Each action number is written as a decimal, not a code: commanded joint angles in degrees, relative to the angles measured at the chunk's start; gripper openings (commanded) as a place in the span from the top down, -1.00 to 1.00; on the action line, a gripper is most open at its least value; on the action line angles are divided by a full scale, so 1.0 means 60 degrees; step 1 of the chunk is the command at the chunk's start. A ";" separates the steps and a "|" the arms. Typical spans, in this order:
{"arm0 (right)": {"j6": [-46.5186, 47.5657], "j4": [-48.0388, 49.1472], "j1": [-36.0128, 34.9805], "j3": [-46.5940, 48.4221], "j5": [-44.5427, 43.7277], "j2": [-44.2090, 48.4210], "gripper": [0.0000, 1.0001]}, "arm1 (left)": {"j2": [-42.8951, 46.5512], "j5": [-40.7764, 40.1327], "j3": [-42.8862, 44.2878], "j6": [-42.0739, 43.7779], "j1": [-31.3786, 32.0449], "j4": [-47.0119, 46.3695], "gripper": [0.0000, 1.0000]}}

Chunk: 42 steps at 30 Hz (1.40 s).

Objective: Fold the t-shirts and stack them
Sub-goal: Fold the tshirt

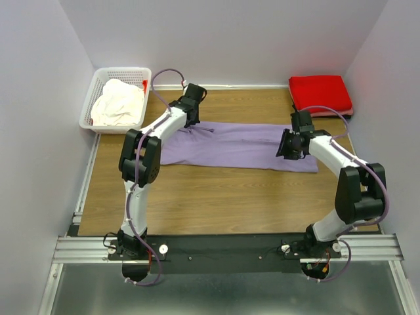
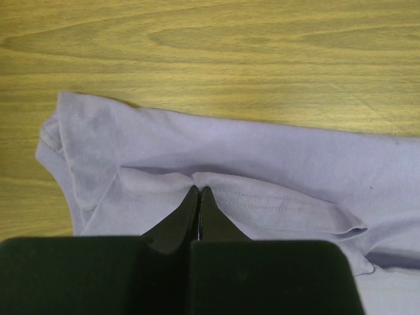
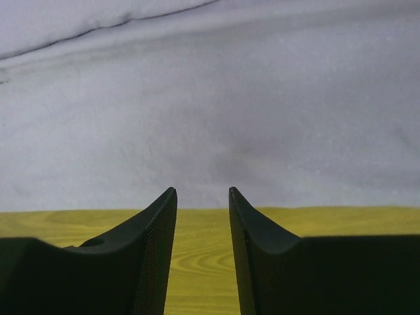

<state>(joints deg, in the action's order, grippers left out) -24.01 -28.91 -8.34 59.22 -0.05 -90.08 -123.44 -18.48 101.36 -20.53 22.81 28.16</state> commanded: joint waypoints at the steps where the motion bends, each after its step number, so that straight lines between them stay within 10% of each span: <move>1: -0.0158 0.0598 -0.0104 0.0441 0.0053 -0.0483 0.11 | 0.0446 -0.0274 -0.0209 -0.0137 -0.0095 -0.0372 1.00; 6: -0.0261 0.0745 -0.0104 0.0750 -0.0809 -0.0894 0.10 | 0.0446 -0.0230 -0.0209 -0.0108 -0.0110 -0.0460 0.95; 17: -0.1007 0.0862 0.0027 0.0019 -0.3286 -0.0294 -0.34 | 0.1470 -0.0479 -0.0062 0.0009 -0.0212 -0.0358 0.07; 27: -0.1828 0.1827 0.1752 -0.1328 -0.1940 0.0525 -0.30 | 0.4823 0.0309 -0.4743 -0.0912 -0.0359 -0.1353 0.05; 42: -0.2590 0.2459 0.3058 -0.2487 -0.0841 0.0146 -0.29 | 0.4049 0.1980 -0.7208 -0.1367 -0.1677 -0.2028 0.16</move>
<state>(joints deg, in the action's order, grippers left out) -37.26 -15.05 7.44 46.65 -7.01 -87.99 -98.72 -10.09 61.21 -27.33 14.94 17.52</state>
